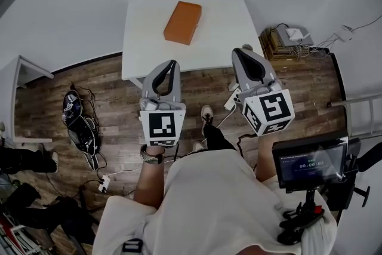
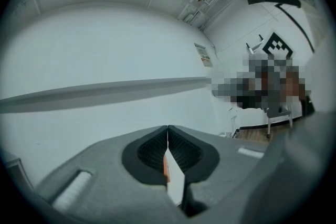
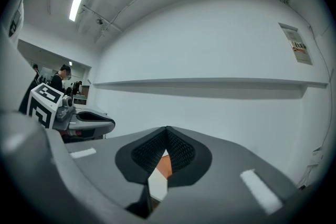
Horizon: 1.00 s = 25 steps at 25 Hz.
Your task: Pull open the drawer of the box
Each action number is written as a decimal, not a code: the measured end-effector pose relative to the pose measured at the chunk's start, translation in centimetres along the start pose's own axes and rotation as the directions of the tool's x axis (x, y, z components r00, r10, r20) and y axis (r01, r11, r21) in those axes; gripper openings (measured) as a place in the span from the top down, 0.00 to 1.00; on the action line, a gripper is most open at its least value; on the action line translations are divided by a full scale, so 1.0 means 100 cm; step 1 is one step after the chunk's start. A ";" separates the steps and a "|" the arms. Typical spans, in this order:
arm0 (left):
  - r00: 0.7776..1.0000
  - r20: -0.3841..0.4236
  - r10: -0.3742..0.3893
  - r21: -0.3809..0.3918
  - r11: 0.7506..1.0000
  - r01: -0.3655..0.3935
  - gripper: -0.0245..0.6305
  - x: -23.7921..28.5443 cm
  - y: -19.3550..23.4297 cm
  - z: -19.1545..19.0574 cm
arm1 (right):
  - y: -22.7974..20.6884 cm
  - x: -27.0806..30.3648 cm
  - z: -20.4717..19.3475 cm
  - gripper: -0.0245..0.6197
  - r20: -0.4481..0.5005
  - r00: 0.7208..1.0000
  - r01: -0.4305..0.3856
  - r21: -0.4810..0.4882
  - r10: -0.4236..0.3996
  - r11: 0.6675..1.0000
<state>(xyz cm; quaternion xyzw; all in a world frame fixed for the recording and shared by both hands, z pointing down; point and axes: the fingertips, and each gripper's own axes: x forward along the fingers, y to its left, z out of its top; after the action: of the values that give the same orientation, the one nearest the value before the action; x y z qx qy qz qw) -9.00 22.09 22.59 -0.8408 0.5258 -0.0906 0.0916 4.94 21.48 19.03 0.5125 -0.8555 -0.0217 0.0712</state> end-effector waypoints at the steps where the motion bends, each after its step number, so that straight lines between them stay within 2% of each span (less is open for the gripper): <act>1: 1.000 -0.002 0.000 -0.001 1.000 0.000 0.95 0.001 0.001 -0.001 | 0.000 0.001 -0.001 0.96 -0.002 1.000 0.001 0.002 -0.001 1.000; 9: 1.000 0.001 0.005 0.005 1.000 -0.005 0.95 0.011 0.009 0.001 | -0.008 0.013 0.002 0.96 -0.004 1.000 0.004 0.007 -0.004 1.000; 17: 1.000 -0.028 0.012 0.000 1.000 -0.012 0.95 0.077 0.029 -0.018 | -0.047 0.074 -0.016 0.96 -0.028 1.000 -0.009 0.026 0.010 1.000; 25: 0.999 -0.028 0.025 0.005 1.000 -0.025 0.95 0.134 0.052 -0.016 | -0.087 0.127 -0.019 0.96 -0.041 0.999 -0.018 0.034 0.020 0.999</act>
<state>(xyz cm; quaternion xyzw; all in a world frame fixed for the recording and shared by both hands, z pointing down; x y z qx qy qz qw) -8.11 7.71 23.65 -0.8327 0.5371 -0.1026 0.0873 6.86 6.24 21.19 0.5057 -0.8589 0.0039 0.0808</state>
